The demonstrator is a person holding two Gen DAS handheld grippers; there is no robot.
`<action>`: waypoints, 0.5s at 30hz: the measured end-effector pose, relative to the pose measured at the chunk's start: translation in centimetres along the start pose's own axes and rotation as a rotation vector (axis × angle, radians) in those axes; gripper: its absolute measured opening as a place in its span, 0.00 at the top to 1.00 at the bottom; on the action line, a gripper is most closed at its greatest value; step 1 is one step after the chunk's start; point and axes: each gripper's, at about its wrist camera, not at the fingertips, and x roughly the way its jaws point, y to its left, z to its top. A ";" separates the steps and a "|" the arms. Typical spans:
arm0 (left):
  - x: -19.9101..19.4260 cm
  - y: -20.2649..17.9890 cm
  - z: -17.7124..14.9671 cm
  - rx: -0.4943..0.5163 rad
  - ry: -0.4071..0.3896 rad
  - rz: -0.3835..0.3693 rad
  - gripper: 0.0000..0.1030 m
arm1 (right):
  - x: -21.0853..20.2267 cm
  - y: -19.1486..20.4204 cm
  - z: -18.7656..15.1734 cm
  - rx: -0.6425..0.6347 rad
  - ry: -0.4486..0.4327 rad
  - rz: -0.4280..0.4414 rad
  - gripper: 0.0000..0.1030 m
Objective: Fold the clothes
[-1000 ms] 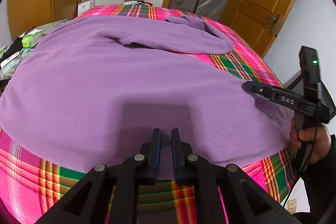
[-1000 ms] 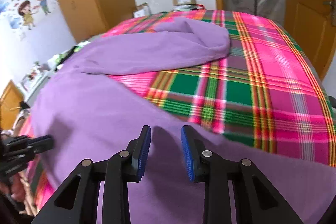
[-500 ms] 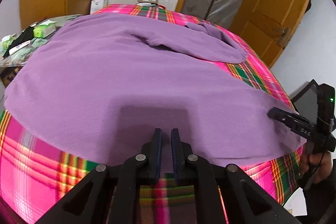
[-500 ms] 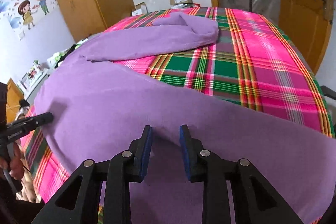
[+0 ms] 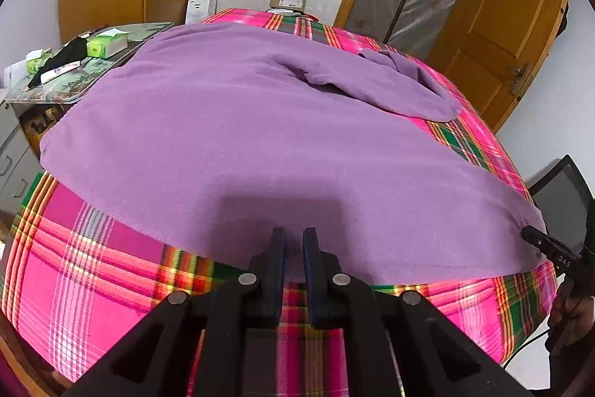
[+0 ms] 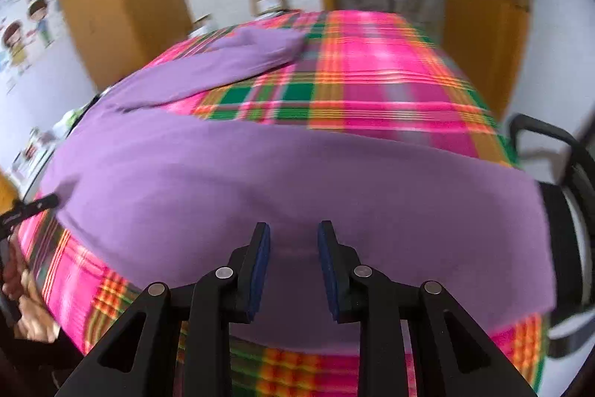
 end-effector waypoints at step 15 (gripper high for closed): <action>1.2 -5.9 -1.5 0.172 0.040 -0.102 0.91 | -1.2 0.8 -0.6 0.028 -0.043 0.006 0.74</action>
